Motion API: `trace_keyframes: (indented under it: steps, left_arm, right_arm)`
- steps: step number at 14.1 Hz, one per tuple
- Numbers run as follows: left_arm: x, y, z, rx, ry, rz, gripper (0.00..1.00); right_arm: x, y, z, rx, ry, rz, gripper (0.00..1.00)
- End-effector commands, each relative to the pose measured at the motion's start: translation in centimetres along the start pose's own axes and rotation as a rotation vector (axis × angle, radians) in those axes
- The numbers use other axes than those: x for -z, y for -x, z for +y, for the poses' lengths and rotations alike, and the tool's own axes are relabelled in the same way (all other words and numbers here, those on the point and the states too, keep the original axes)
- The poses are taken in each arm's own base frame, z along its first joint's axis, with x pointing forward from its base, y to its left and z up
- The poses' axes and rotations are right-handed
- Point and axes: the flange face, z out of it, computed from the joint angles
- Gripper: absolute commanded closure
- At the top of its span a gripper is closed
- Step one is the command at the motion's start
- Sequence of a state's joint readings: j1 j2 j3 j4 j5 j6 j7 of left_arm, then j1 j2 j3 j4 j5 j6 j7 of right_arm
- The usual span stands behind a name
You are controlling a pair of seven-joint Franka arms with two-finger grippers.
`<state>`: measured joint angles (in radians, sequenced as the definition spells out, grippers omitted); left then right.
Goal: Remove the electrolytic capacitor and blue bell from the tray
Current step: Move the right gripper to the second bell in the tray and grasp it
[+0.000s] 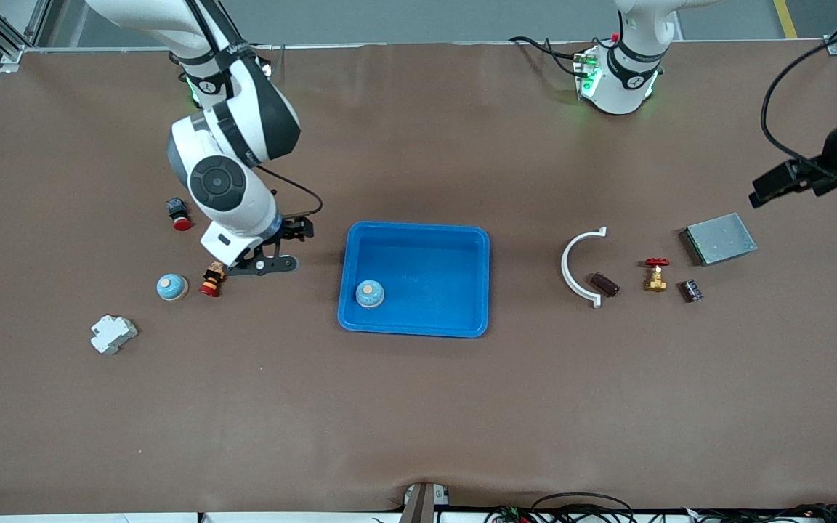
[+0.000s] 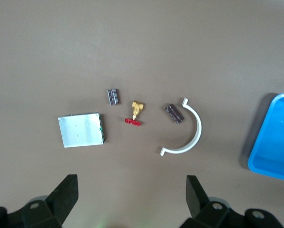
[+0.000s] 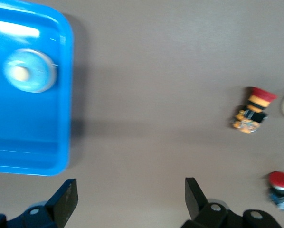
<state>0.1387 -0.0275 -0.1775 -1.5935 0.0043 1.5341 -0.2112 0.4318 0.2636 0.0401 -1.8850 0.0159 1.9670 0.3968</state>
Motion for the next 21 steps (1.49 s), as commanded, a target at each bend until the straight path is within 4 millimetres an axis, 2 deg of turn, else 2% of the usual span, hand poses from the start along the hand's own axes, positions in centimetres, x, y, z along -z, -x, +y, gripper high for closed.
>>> trace_keyframes:
  steps: [1, 9, 14, 18, 21]
  left_arm:
    - [-0.2, 1.8, -0.4, -0.016, 0.011, 0.000, 0.00]
    - [-0.7, 1.5, -0.4, -0.016, 0.012, -0.014, 0.00]
    - [-0.7, 1.4, -0.3, -0.016, 0.011, -0.012, 0.00]
    - [-0.7, 1.4, -0.2, -0.017, 0.013, -0.011, 0.00]
    - [0.0, 0.9, -0.4, -0.015, 0.018, 0.002, 0.00]
  right_arm:
    - [0.7, 0.0, -1.7, -0.070, -0.042, 0.032, 0.00]
    - [-3.7, -1.0, -7.4, -0.145, -0.090, 0.125, 0.00]
    - [-7.3, -2.2, -9.0, -0.149, -0.116, 0.168, 0.00]
    - [-7.7, -2.9, -9.5, -0.148, -0.122, 0.175, 0.00]
    - [-7.2, -3.7, -9.9, -0.153, -0.137, 0.187, 0.00]
